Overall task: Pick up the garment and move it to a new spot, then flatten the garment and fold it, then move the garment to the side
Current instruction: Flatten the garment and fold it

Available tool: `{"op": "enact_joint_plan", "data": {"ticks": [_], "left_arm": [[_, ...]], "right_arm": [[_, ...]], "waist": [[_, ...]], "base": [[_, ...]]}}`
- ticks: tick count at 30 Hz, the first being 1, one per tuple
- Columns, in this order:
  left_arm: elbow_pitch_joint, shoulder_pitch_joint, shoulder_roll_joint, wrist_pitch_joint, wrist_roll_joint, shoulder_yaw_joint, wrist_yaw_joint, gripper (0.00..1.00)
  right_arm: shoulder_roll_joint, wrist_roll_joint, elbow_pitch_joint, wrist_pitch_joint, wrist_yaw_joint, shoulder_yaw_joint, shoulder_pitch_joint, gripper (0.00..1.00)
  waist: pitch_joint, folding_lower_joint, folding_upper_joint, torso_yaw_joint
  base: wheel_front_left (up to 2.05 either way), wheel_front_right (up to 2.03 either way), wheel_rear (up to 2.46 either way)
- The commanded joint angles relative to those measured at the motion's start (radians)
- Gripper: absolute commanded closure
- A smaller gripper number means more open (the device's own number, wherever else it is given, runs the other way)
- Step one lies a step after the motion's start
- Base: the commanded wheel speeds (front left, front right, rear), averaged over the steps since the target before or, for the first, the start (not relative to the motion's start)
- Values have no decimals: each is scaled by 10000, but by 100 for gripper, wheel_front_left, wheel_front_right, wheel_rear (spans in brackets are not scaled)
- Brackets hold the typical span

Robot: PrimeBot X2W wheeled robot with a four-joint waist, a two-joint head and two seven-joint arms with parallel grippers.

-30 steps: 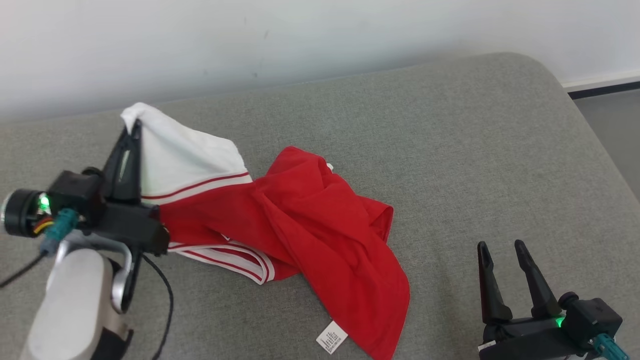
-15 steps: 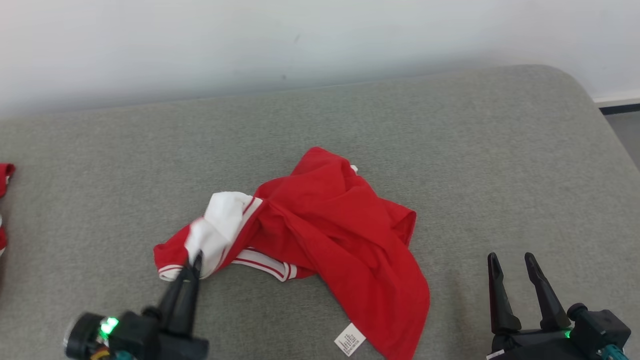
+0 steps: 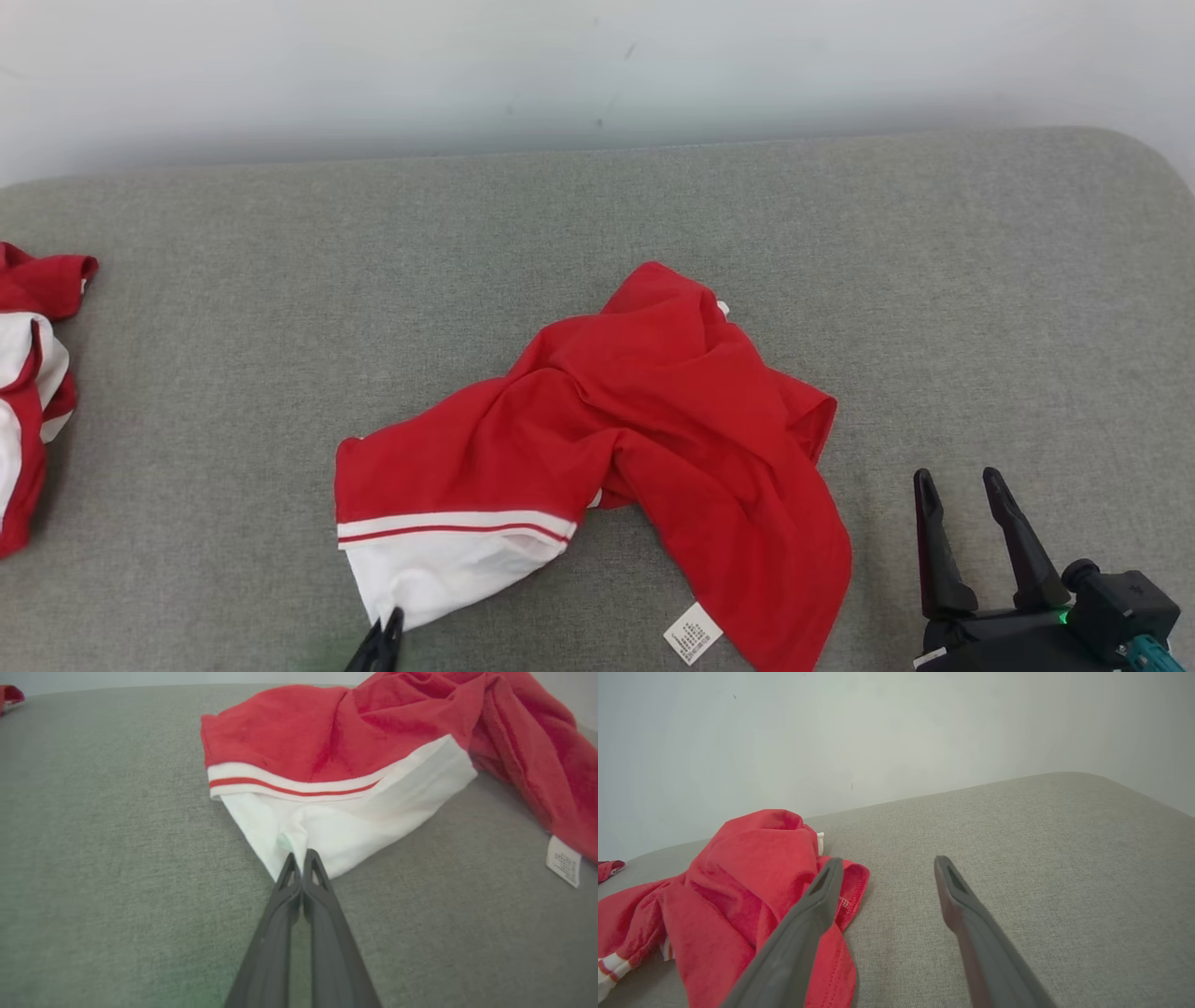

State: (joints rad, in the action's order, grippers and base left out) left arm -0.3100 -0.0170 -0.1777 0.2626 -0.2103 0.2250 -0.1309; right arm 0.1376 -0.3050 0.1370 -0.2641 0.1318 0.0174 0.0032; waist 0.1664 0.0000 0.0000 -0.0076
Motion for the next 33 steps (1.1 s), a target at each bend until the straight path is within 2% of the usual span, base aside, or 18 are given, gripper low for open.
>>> {"op": "enact_joint_plan", "data": {"ticks": [1,3,4,5,6,11,18,23,29,33], "left_arm": [[-171,37,69,26,67,-134,24,100],[-415,54,121,27,99,-258,22,100],[-478,64,136,27,141,-309,20,90],[-398,85,215,27,65,-411,19,38],[-295,72,292,27,-52,-548,18,0],[972,-97,550,27,-319,-1414,15,0],[2252,21,945,26,47,-2645,13,0],[2144,-176,1193,26,175,-3052,13,0],[1219,-663,1256,27,-45,-2674,13,0],[1001,-1042,1249,27,-224,-2391,14,0]], "right_arm": [[22,-25,6,-6,-23,-20,-10,0],[-25,17,17,-7,-23,-5,37,0],[-51,49,23,-6,-23,13,62,0],[-60,55,39,-6,-23,18,67,0],[-62,46,54,-7,-23,21,63,0],[-77,-17,69,-6,-23,-36,72,0],[-20,-229,507,-7,-23,51,72,0],[52,-340,753,-7,-23,176,72,0],[126,-405,857,-7,-23,290,766,0],[295,-431,842,-7,-23,931,1332,0]], "waist": [[-5,0,0,5],[-26,0,0,0],[-41,0,0,-5],[-50,0,0,-3],[-58,0,0,1],[-77,0,0,66],[-78,0,0,103],[-125,0,0,40],[-594,0,0,45],[-749,0,0,152]], "base": [[0,0,0],[0,0,0],[0,0,0],[0,0,0],[0,0,0],[0,0,0],[0,0,0],[0,0,0],[0,0,0],[0,0,0]]}}
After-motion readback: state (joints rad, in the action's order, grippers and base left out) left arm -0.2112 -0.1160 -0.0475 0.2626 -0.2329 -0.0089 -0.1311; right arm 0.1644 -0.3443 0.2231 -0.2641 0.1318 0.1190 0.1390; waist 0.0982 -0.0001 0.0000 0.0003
